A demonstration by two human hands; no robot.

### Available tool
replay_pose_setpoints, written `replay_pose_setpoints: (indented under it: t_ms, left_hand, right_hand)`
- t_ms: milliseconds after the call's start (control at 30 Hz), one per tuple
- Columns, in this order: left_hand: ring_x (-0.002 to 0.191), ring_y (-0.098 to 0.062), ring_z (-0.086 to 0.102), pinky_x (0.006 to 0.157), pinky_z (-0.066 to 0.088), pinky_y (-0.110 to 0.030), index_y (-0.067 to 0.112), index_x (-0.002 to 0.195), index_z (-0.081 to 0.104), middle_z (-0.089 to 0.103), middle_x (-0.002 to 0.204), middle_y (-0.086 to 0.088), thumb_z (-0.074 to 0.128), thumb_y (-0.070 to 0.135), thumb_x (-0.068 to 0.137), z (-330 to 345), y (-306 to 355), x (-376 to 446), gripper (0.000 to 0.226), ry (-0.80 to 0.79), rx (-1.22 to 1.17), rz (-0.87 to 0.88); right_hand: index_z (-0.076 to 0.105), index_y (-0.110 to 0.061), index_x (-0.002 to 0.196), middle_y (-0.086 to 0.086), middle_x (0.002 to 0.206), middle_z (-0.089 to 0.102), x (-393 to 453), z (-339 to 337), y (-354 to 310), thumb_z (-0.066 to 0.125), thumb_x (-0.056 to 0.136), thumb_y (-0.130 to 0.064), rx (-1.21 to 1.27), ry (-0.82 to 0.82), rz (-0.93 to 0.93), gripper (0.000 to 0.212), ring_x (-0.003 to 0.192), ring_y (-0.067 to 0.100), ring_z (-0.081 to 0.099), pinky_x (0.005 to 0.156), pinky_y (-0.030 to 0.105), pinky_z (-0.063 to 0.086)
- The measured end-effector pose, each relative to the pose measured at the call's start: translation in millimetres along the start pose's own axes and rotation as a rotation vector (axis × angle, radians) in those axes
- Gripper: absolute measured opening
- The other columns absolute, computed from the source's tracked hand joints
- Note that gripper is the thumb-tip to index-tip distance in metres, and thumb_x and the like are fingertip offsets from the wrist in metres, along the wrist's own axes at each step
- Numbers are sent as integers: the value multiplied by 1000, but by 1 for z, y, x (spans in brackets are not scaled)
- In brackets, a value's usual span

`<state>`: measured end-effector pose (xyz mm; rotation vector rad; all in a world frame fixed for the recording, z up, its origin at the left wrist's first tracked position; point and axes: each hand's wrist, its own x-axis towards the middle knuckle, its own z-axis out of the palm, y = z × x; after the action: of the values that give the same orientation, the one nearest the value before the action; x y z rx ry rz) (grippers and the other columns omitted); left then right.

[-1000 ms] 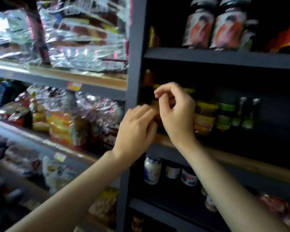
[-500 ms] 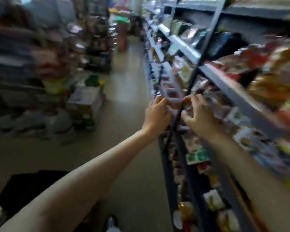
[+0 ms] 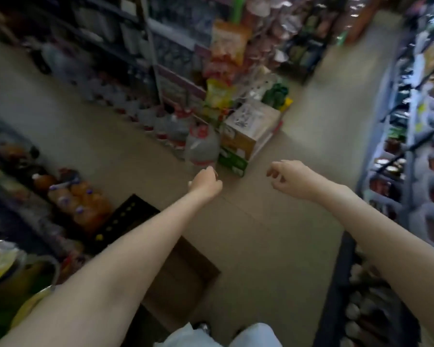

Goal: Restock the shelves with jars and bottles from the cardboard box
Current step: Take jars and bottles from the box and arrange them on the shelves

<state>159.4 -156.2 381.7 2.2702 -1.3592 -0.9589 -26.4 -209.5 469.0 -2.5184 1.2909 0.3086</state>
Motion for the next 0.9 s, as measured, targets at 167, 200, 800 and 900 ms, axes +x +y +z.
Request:
replay_pose_setpoints:
  t_ms: [167,200,800,900]
  left_hand:
    - [116,-25,50,95,43,-34,10,128,44,51,128,-9,46,22,95,-7,-52,62,35,-45,-108,-232]
    - [116,-25,51,93,43,-33,10,129,44,51,128,-9,45,22,96,-6,-65,71,35,-62,-128,-287]
    - [107,-25,55,89,49,-37,12,107,60,60,116,-7,49,16,95,-17,-267,144,17,517,-595,-1125]
    - [104,-21,56,85,47,-33,15,105,59,61,111,-4,51,17,94,-10,-304,169,15,535,-609,-1162]
  right_hand:
    - [50,-11,127,7,123,57,135,0,-9,50,95,-17,-85,-222,-230,32,111,21,55,87,25,42]
    - [50,-11,128,7,125,56,162,4,-9,49,95,-16,-100,-252,-275,33,113,21,54,88,24,41]
    - [58,-8,117,11,117,63,466,171,-194,48,88,-9,-297,-675,-856,31,111,27,57,86,26,43]
    - [56,-6,121,12,123,60,504,224,-222,46,91,-7,-318,-725,-861,31,115,28,54,88,27,41]
